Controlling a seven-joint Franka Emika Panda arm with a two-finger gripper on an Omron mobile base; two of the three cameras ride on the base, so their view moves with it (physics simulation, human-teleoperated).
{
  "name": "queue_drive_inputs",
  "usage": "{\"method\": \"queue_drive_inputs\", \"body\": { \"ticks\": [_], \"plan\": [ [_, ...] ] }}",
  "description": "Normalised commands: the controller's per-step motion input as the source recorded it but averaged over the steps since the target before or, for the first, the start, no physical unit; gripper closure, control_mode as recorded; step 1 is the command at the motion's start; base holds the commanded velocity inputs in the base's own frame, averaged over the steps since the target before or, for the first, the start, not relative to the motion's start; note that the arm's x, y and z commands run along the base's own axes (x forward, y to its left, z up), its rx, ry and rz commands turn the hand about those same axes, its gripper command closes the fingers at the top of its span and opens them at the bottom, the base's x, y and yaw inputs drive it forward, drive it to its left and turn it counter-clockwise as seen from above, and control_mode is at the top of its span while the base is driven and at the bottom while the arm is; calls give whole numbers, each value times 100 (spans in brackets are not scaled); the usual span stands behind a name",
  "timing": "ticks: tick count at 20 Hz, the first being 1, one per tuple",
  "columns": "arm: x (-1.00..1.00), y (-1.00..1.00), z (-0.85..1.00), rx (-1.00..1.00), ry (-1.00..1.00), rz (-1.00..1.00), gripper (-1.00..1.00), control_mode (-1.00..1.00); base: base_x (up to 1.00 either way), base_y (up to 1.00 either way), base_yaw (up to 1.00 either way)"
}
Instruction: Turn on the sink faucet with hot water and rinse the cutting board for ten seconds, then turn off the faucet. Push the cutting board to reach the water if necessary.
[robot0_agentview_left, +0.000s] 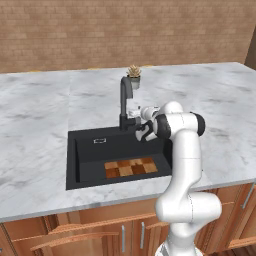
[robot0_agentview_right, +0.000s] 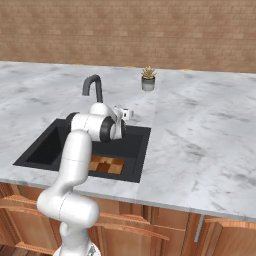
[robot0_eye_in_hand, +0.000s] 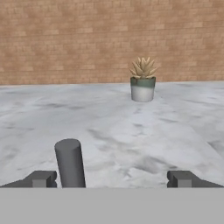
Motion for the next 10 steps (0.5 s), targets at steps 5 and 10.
{"method": "queue_drive_inputs", "body": {
  "ticks": [5,10],
  "plan": [
    [7,0,0,0,0,0,-100,-100,0,0,0],
    [4,0,0,0,0,0,-100,-100,0,0,0]
  ]
}}
